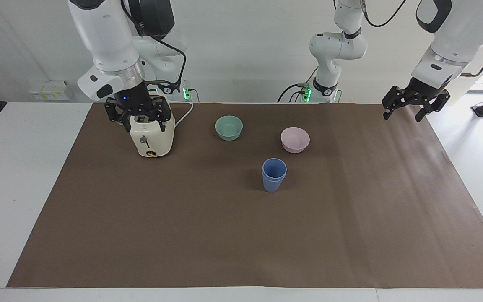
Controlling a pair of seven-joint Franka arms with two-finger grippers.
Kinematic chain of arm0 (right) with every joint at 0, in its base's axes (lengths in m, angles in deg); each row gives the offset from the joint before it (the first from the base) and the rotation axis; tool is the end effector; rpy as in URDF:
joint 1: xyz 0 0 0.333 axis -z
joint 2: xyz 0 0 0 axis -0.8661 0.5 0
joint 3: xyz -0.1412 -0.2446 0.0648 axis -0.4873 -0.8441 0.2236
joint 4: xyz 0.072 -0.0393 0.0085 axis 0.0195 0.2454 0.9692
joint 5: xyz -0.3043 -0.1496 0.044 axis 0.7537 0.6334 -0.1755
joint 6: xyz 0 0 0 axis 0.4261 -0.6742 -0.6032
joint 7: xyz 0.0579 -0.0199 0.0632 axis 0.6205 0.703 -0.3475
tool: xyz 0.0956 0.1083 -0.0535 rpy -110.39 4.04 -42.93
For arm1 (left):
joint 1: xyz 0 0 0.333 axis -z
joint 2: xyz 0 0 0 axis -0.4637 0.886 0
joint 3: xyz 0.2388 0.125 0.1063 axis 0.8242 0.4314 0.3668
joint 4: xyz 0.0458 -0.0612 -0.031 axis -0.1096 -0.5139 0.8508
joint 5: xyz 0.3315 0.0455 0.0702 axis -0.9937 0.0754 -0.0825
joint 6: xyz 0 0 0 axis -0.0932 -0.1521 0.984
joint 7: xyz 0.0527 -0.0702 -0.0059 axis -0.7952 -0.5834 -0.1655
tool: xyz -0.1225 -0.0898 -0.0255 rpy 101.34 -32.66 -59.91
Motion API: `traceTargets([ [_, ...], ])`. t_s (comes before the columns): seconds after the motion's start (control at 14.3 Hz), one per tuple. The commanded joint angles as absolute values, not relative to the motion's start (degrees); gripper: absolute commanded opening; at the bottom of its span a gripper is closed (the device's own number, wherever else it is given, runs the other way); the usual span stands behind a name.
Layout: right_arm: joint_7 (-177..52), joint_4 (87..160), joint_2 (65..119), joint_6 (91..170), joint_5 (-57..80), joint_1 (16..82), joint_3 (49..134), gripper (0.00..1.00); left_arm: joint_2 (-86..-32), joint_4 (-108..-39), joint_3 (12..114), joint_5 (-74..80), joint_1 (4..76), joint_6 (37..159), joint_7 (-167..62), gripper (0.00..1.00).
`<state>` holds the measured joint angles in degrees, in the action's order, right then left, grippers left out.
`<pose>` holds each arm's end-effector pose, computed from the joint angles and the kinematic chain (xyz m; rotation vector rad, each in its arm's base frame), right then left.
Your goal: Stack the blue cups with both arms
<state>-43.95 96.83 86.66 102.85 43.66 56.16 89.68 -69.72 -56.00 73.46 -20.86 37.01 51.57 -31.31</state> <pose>0.5457 0.0835 0.5580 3.1395 -0.0242 0.0870 0.5011 -0.0211 0.5563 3.1080 -0.2111 0.0587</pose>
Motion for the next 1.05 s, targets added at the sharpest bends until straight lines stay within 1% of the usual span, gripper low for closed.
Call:
traceTargets([
  [0.0,-44.18,98.77,84.2,102.67,44.57,58.51,90.43,1.0,-69.98,-55.47,73.26,-21.37,36.86,50.94,-30.89,1.0],
  [0.14,-43.91,99.11,83.94,102.5,44.66,58.94,90.34,1.0,-70.06,-55.47,73.26,-21.37,36.86,50.94,-30.89,1.0],
  [0.35,-44.26,100.08,83.15,101.27,43.44,62.19,90.43,1.0,-70.06,-55.55,73.26,-21.37,36.86,50.94,-30.8,1.0],
  [0.49,-44.87,101.66,82.01,99.69,42.99,63.25,90.43,1.0,-70.06,-55.55,73.26,-21.37,36.86,50.94,-30.8,1.0],
  [0.63,-45.31,103.16,81.04,99.6,43.08,63.43,90.34,1.0,-70.06,-55.56,73.26,-21.37,36.86,50.86,-30.8,1.0],
  [0.98,-47.24,102.9,81.04,99.6,43.17,63.52,90.34,1.0,-70.15,-55.64,73.26,-21.37,36.86,50.51,-30.72,1.0],
])
